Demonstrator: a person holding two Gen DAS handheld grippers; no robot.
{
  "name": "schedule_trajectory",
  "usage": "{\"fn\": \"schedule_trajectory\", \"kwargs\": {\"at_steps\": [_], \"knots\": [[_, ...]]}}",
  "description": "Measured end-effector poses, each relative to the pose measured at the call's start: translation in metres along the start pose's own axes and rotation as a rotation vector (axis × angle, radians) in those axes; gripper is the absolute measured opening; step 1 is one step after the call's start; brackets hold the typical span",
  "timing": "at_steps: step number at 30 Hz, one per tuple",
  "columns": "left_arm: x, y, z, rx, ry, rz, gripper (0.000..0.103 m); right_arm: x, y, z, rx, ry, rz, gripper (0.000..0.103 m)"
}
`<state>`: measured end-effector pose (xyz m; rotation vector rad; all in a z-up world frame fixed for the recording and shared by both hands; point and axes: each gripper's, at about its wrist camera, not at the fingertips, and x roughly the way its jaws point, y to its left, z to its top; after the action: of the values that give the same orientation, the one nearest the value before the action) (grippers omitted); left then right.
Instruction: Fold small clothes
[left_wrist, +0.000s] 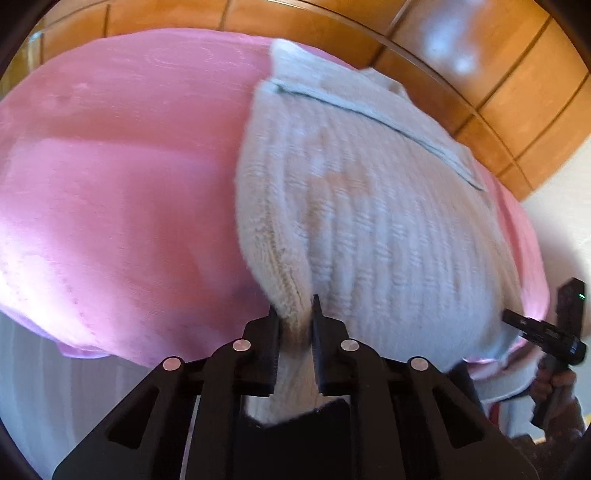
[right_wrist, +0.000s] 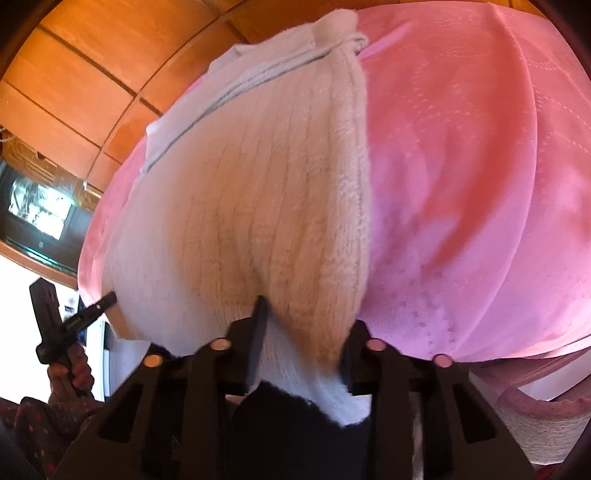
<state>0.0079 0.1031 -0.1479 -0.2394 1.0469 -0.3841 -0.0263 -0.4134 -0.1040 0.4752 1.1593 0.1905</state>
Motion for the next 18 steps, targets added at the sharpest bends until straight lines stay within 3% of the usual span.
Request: {"fn": "schedule_trajectory", "kwargs": {"at_steps": [3, 6, 10, 14, 18], "knots": [[-0.011, 0.000, 0.008, -0.006, -0.019, -0.091, 0.011, -0.004, 0.009, 0.006, -0.033, -0.006, 0.041, 0.011], [-0.022, 0.007, 0.025, -0.073, -0.048, -0.204, 0.010, -0.014, 0.022, 0.017, -0.065, -0.047, 0.089, 0.009], [-0.026, 0.008, 0.055, -0.125, -0.081, -0.297, 0.010, -0.025, 0.027, 0.047, -0.051, -0.136, 0.134, 0.009], [-0.017, 0.008, 0.089, -0.163, -0.103, -0.334, 0.010, -0.019, 0.020, 0.078, 0.013, -0.192, 0.130, 0.008], [0.007, 0.010, 0.128, -0.204, -0.107, -0.303, 0.010, -0.008, 0.001, 0.111, 0.106, -0.223, 0.099, 0.008]]}}
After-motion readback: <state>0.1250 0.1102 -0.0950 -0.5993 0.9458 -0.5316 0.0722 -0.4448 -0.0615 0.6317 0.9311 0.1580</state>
